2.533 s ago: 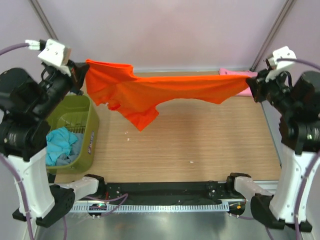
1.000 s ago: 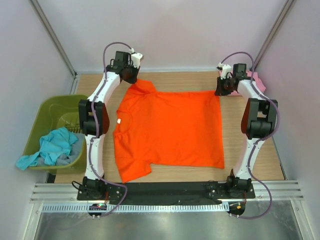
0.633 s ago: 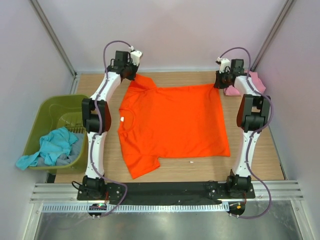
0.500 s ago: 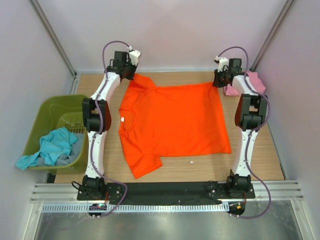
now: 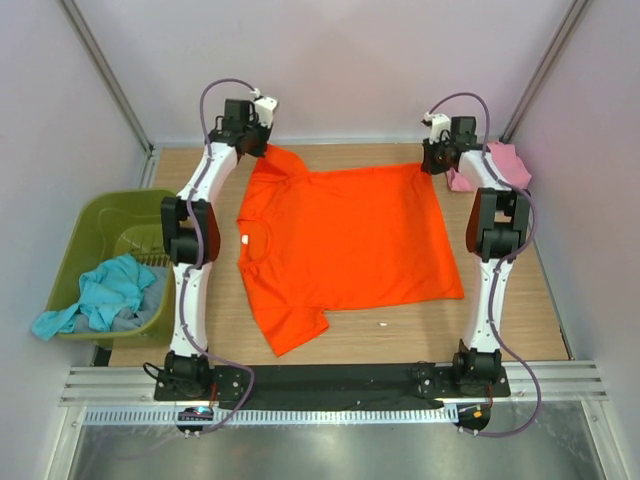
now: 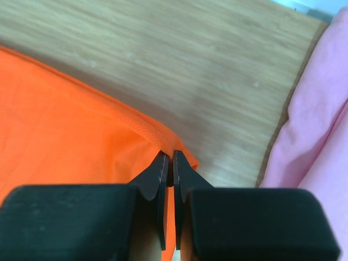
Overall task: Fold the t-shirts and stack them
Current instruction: Flatten the tshirt out, then fold the tshirt
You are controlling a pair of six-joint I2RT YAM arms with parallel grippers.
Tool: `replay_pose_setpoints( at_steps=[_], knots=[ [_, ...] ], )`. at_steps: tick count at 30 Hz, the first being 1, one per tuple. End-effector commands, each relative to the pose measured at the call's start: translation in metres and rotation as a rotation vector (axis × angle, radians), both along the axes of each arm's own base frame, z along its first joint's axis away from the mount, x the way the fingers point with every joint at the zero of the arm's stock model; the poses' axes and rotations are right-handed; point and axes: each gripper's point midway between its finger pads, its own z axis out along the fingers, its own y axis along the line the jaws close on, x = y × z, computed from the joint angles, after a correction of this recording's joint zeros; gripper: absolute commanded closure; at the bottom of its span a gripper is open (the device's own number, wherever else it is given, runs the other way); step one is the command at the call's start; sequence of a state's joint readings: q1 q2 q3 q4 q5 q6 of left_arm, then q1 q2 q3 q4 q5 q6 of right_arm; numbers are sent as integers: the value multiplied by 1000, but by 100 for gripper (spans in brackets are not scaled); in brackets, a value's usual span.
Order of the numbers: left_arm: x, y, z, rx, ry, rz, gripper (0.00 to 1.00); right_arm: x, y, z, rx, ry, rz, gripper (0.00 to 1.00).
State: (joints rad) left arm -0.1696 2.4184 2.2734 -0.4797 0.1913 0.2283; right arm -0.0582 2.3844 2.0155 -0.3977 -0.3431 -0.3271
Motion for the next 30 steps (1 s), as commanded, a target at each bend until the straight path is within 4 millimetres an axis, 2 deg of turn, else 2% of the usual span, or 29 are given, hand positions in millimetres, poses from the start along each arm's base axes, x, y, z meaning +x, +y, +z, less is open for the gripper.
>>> replay_pose_setpoints(
  at_steps=[1, 2, 3, 4, 5, 6, 7, 8, 10, 13, 15, 17, 19, 20, 21, 22, 23, 25, 30],
  knots=[
    [-21, -11, 83, -63, -92, -49, 100, -5, -4, 71, -29, -120, -3, 99],
    [-28, -13, 87, -69, -79, -64, 100, -12, -8, 73, -32, -114, -10, 99],
    [-36, -13, 102, -73, -95, -70, 100, -15, -10, 75, -34, -114, -13, 99],
    [-41, -14, 105, -76, -91, -73, 100, -18, -12, 78, -35, -117, -18, 99],
    [-49, -13, 100, -75, -62, -78, 100, -23, -14, 73, -39, -103, -21, 99],
    [-57, -12, 112, -78, -73, -79, 100, -26, -18, 83, -43, -120, -27, 99],
    [-61, -11, 114, -79, -67, -81, 100, -29, -19, 81, -42, -113, -30, 99],
    [-69, -10, 107, -75, -37, -82, 100, -31, -21, 82, -42, -111, -33, 99],
    [-81, -14, 117, -89, -32, -101, 100, -36, -23, 90, -41, -120, -35, 99],
    [-102, -20, 117, -105, 23, -126, 100, -46, -22, 92, -47, -111, -25, 99],
    [-117, -23, 110, -110, 82, -141, 100, -53, -23, 87, -52, -94, -23, 99],
    [-137, -29, 107, -130, 134, -159, 100, -60, -25, 93, -53, -99, -27, 99],
    [-149, -31, 104, -140, 163, -162, 100, -67, -28, 87, -51, -83, -33, 99],
    [-158, -30, 111, -145, 160, -163, 100, -69, -29, 86, -50, -80, -35, 99],
    [-167, -30, 100, -146, 195, -157, 100, -71, -30, 86, -49, -77, -35, 99],
    [-173, -30, 98, -144, 204, -159, 100, -75, -30, 83, -46, -68, -34, 99],
    [-180, -29, 105, -147, 193, -158, 100, -77, -30, 83, -46, -66, -34, 99],
    [-192, -27, 97, -143, 220, -155, 100, -84, -28, 80, -44, -50, -25, 99],
    [-213, -22, 103, -140, 221, -149, 100, -95, -30, 79, -47, -31, -17, 99]
  ],
)
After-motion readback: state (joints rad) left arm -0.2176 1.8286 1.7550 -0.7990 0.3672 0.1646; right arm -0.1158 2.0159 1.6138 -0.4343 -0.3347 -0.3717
